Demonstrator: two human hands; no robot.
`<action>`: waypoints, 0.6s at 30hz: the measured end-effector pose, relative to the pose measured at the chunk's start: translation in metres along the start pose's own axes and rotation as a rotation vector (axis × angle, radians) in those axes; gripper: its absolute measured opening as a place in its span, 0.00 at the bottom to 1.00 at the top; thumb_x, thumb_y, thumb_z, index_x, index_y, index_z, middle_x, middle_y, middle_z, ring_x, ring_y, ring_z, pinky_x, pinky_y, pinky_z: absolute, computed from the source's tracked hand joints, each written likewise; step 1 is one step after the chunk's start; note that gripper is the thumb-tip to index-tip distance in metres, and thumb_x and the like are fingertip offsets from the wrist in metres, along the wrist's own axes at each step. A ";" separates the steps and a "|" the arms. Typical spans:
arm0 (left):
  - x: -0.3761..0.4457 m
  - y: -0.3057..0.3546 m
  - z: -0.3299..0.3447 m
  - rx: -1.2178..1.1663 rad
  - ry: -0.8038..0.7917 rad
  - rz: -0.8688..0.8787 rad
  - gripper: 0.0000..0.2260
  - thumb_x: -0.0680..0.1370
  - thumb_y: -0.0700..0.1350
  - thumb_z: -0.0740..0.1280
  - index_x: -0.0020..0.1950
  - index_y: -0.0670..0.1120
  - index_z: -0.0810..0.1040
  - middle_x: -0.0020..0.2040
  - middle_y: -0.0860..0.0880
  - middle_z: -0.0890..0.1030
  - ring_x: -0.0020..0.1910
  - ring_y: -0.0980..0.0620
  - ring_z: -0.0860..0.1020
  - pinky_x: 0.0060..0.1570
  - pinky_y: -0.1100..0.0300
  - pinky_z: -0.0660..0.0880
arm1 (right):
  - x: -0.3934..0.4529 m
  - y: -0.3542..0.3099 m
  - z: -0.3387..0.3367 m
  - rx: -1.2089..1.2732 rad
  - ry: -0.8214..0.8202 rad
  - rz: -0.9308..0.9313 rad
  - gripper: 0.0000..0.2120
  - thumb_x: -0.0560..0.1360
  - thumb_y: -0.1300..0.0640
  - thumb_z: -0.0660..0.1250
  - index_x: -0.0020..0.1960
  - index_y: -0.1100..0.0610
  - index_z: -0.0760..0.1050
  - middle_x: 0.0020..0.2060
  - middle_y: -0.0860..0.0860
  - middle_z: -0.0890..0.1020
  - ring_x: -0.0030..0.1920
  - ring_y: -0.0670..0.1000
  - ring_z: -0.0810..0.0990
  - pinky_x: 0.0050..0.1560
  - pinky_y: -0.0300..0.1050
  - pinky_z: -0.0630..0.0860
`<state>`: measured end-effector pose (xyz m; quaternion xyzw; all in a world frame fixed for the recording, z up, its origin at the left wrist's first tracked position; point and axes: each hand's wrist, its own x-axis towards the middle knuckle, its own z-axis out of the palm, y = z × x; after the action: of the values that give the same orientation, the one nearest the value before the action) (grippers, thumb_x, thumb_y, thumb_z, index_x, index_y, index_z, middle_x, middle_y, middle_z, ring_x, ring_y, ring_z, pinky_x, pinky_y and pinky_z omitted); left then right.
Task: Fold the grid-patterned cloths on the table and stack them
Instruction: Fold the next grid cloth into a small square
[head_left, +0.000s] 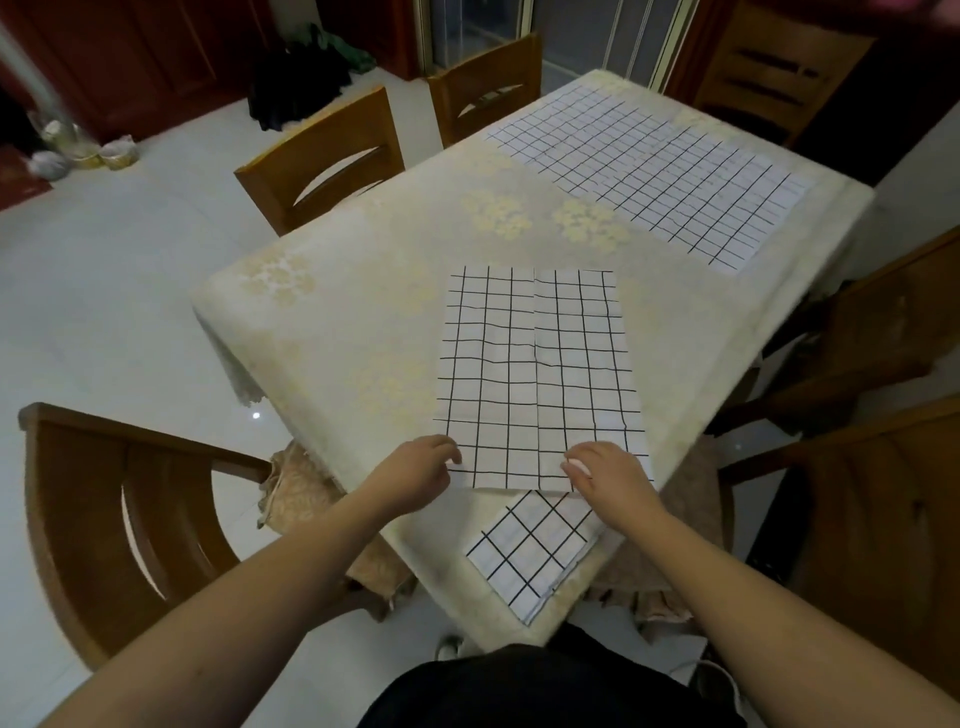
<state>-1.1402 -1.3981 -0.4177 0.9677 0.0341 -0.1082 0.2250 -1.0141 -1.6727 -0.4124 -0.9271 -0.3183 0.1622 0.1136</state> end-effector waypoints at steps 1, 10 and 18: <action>0.006 0.000 -0.003 -0.015 0.016 -0.009 0.14 0.78 0.39 0.61 0.62 0.46 0.78 0.65 0.48 0.77 0.64 0.47 0.75 0.63 0.55 0.71 | 0.005 0.004 -0.004 0.016 0.017 0.019 0.18 0.82 0.45 0.56 0.65 0.51 0.75 0.64 0.47 0.77 0.66 0.51 0.71 0.65 0.49 0.66; 0.079 -0.010 -0.030 -0.465 0.172 -0.500 0.20 0.80 0.49 0.65 0.71 0.46 0.71 0.68 0.46 0.76 0.64 0.47 0.76 0.59 0.56 0.70 | 0.067 0.051 -0.030 0.095 0.060 0.337 0.20 0.80 0.53 0.62 0.71 0.52 0.70 0.69 0.53 0.72 0.69 0.57 0.67 0.68 0.53 0.63; 0.140 -0.026 -0.034 -0.676 0.276 -0.765 0.24 0.80 0.50 0.66 0.73 0.41 0.68 0.67 0.42 0.75 0.64 0.43 0.74 0.57 0.57 0.69 | 0.120 0.086 -0.042 0.543 0.025 0.572 0.31 0.75 0.58 0.70 0.75 0.56 0.63 0.68 0.57 0.71 0.67 0.58 0.71 0.66 0.52 0.69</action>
<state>-1.0007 -1.3572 -0.4309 0.7647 0.4472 -0.0370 0.4625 -0.8616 -1.6681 -0.4277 -0.9165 0.0087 0.2545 0.3086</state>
